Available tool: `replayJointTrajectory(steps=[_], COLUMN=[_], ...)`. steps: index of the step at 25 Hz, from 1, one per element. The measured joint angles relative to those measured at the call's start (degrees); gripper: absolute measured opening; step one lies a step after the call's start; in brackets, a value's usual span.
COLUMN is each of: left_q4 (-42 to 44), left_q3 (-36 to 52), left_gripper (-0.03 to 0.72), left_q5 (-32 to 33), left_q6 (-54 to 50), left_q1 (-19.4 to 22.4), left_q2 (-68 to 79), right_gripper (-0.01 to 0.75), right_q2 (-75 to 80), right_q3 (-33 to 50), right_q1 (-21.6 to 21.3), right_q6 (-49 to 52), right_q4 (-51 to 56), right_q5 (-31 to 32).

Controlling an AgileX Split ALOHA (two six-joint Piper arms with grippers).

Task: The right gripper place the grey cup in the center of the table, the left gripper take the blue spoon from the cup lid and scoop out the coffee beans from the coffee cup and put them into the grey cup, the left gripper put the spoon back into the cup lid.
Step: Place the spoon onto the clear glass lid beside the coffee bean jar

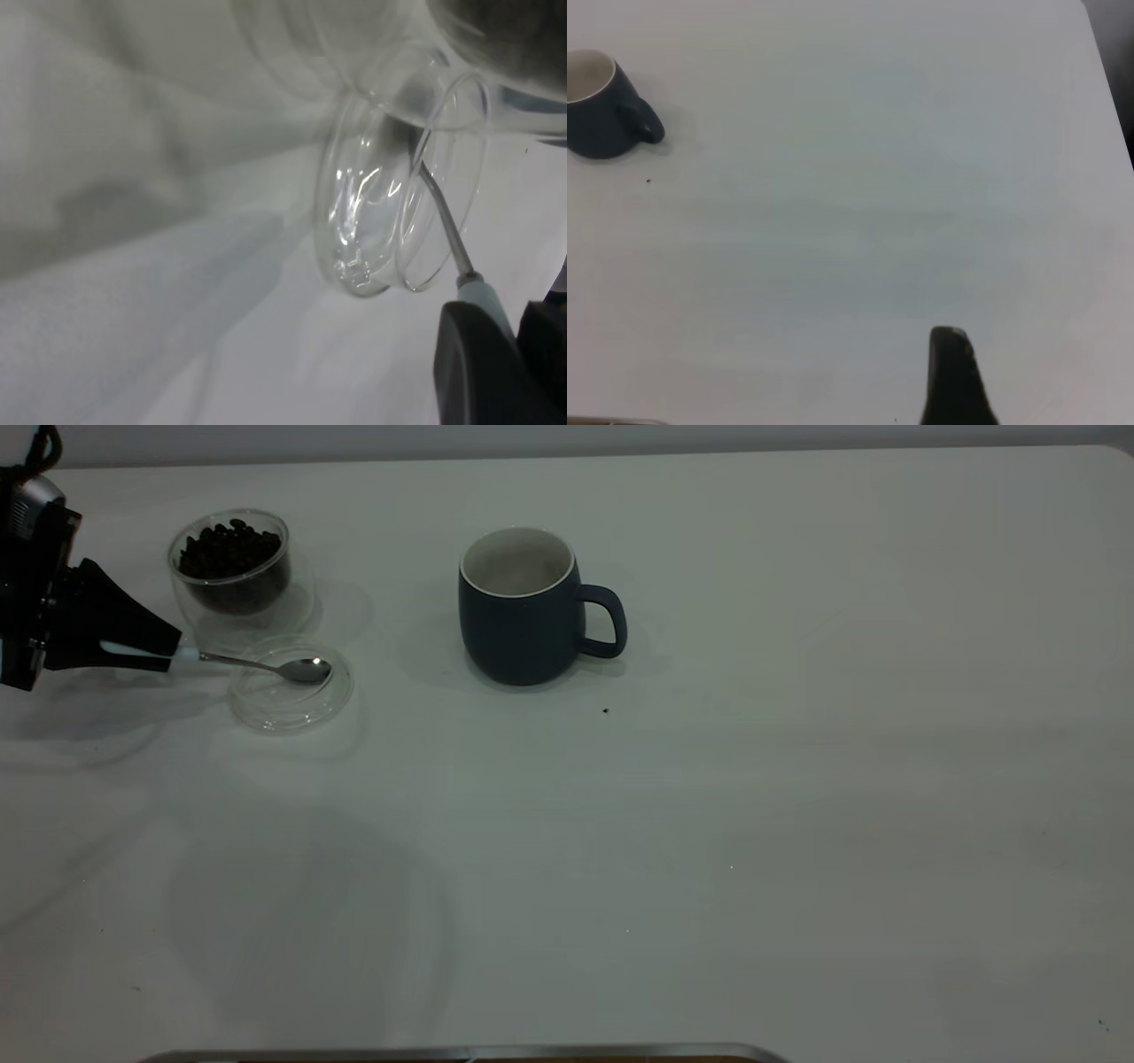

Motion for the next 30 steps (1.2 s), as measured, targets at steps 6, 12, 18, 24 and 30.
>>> replayJointTrajectory(steps=[6, 12, 18, 24, 30], left_q4=[0.19, 0.19, 0.19, 0.19, 0.19], left_q3=[0.0, 0.0, -0.05, -0.05, -0.18], left_gripper=[0.231, 0.424, 0.459, 0.471, 0.472], left_q5=[-0.18, -0.48, -3.03, -3.49, -3.44], left_q6=[0.0, -0.1, -0.11, -0.15, 1.29], left_q1=[0.0, 0.0, 0.0, 0.15, 3.15], left_q2=[0.2, 0.44, 0.44, 0.44, -0.71], right_gripper=[0.53, 0.53, 0.53, 0.53, 0.53], right_q2=[0.0, 0.0, 0.0, 0.0, 0.0], right_q3=[0.0, 0.0, 0.0, 0.0, 0.0], right_q1=[0.0, 0.0, 0.0, 0.0, 0.0], right_q6=[0.0, 0.0, 0.0, 0.0, 0.0], right_q4=[0.0, 0.0, 0.06, 0.06, 0.1], right_q5=[0.0, 0.0, 0.0, 0.0, 0.0])
